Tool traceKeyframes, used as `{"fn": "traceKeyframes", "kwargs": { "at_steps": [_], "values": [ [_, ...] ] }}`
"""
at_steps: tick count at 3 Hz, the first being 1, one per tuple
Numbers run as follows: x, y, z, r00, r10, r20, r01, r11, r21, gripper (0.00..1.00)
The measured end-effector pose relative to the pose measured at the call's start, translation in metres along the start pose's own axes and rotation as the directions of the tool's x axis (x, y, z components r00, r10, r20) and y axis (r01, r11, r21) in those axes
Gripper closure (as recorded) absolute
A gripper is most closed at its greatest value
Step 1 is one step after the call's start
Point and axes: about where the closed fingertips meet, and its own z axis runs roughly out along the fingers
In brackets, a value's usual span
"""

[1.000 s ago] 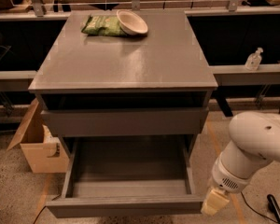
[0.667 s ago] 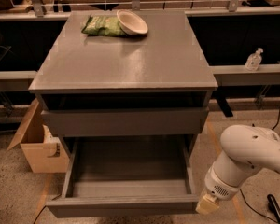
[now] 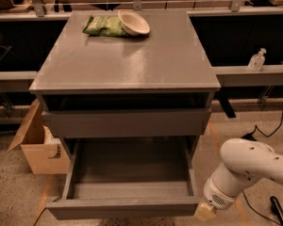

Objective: Close middle drawer

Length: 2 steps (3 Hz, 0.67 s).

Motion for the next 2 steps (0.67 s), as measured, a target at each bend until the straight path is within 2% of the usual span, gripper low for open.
{"fn": "traceKeyframes", "kwargs": {
  "at_steps": [1,2],
  "values": [
    [0.0,0.0,0.0,1.0,0.0,0.0,0.0,1.0,0.0,1.0],
    [0.006,-0.006,0.026,0.997,0.075,0.014,-0.075,0.9972,0.002,1.0]
  ]
}}
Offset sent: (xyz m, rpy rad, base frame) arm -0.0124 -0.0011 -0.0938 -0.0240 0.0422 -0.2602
